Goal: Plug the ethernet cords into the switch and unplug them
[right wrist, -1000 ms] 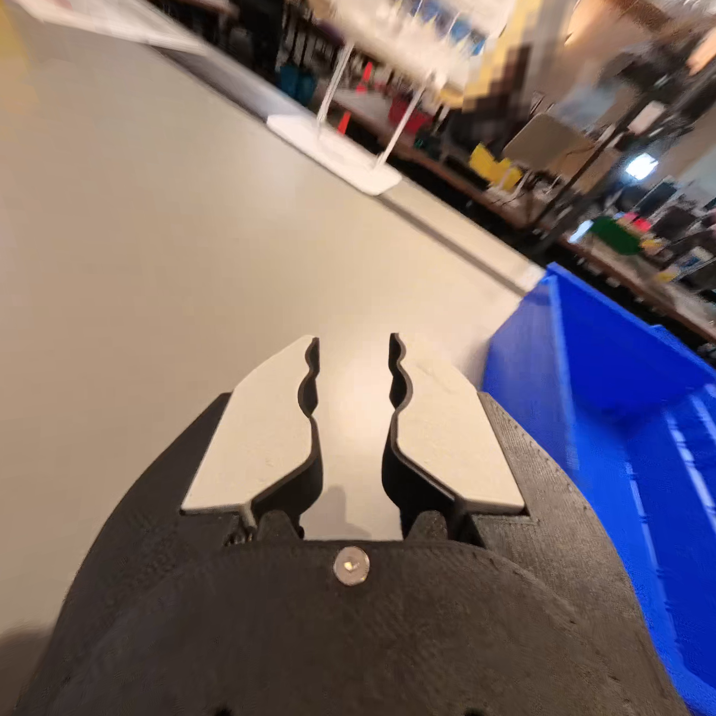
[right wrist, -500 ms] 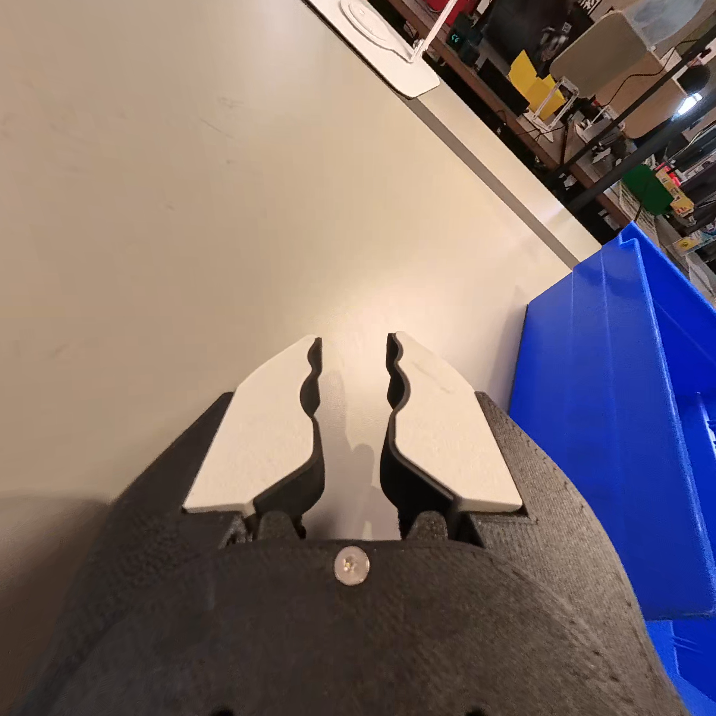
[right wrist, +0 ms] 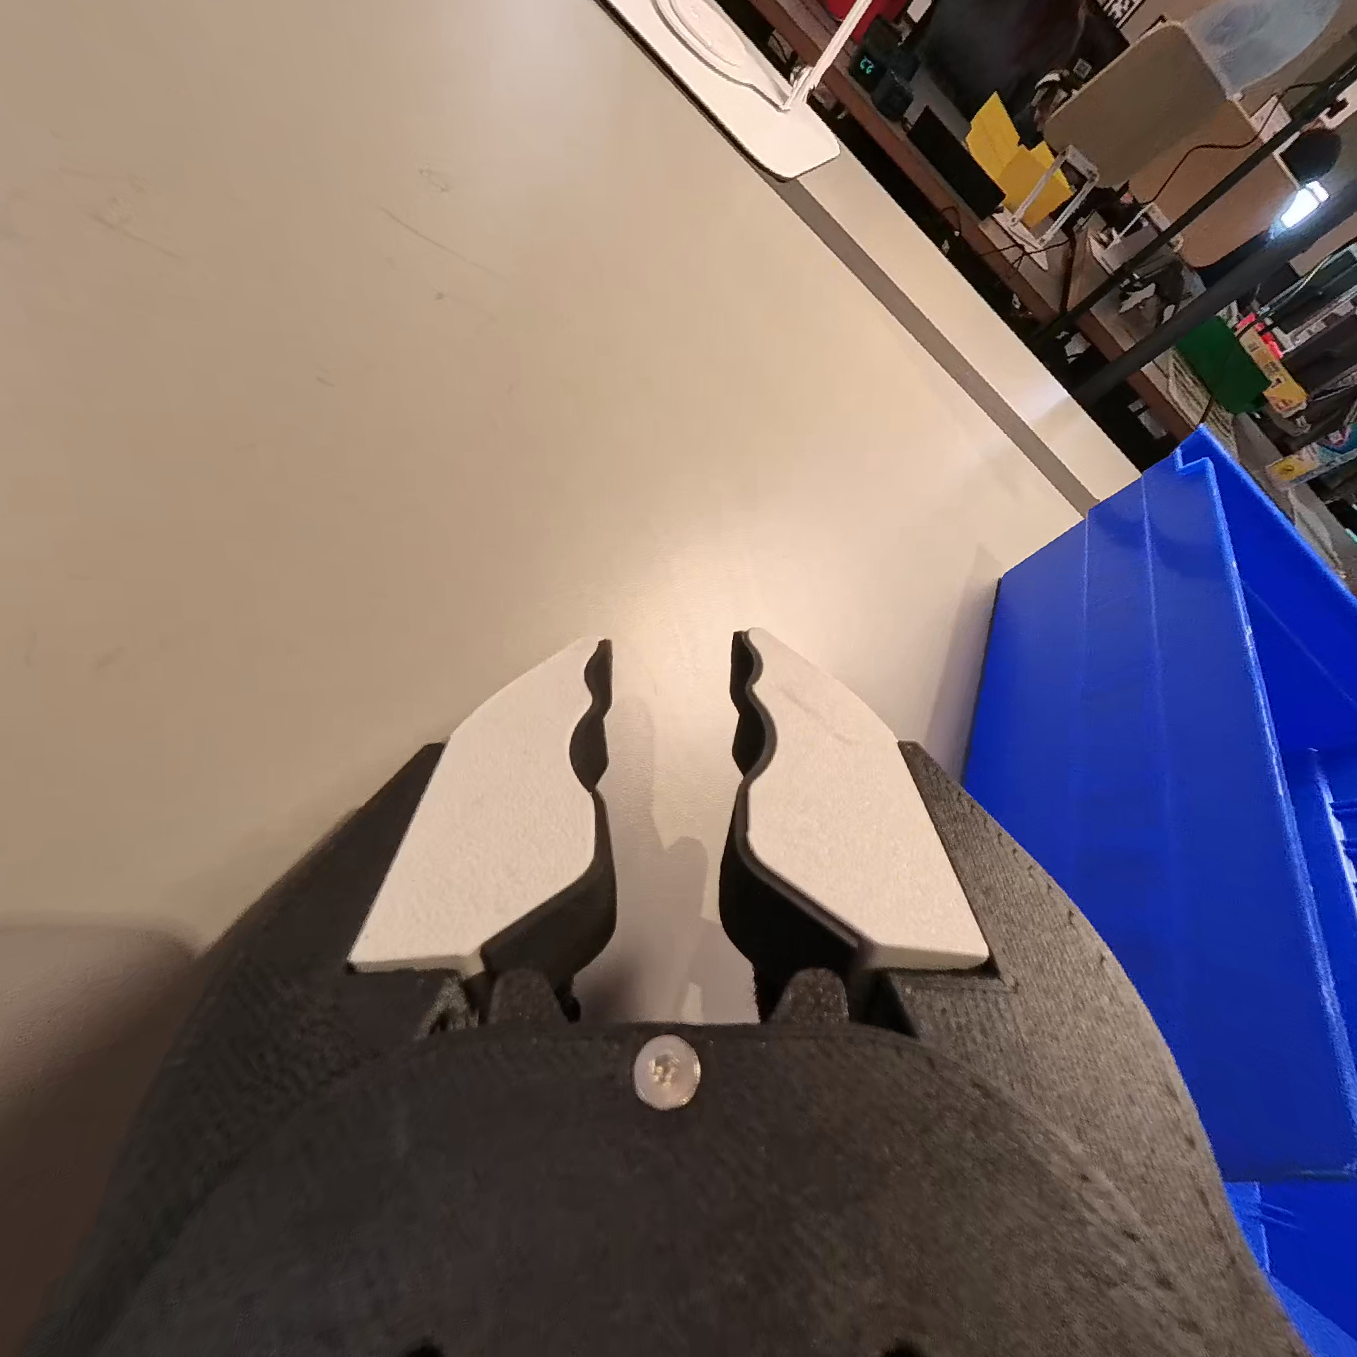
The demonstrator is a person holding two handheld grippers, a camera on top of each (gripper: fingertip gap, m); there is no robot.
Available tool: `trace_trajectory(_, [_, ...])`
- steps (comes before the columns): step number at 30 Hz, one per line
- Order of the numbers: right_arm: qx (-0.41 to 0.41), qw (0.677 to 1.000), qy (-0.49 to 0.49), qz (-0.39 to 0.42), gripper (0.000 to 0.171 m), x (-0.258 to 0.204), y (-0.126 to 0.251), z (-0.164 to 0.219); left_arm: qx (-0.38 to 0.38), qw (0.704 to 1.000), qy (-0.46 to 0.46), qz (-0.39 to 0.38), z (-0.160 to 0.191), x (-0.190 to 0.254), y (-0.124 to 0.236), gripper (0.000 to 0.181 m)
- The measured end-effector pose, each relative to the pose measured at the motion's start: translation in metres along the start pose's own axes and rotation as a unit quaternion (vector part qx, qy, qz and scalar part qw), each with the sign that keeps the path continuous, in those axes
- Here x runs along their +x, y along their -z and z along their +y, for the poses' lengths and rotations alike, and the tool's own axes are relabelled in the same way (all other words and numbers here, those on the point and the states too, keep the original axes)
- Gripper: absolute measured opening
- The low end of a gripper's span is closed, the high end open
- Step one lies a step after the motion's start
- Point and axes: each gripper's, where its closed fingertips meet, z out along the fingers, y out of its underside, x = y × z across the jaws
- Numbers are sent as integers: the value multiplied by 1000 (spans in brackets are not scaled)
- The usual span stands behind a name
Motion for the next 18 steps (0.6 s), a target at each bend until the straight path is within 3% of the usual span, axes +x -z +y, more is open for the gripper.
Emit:
trace_trajectory(4, [1, 1000, 0, 6, 31, 1, 0, 0, 38, 983, -85, 160, -55, 111, 20, 7])
trace_trajectory(7, [8, 1000, 1, 11, 31, 2, 2, -2, 31, 952, -132, 276, -57, 206, 23, 6])
trace_trajectory(13, [16, 1000, -10, 8, 30, 4, 4, -3, -41, 871, -176, 456, 6, 373, 20, 7])
trace_trajectory(16, [20, 1000, -12, 7, 29, 4, 5, -4, -72, 832, -173, 522, 38, 427, 29, 7])
trace_trajectory(18, [21, 1000, -10, 7, 29, 3, 5, -4, -90, 822, -183, 532, 56, 446, 31, 7])
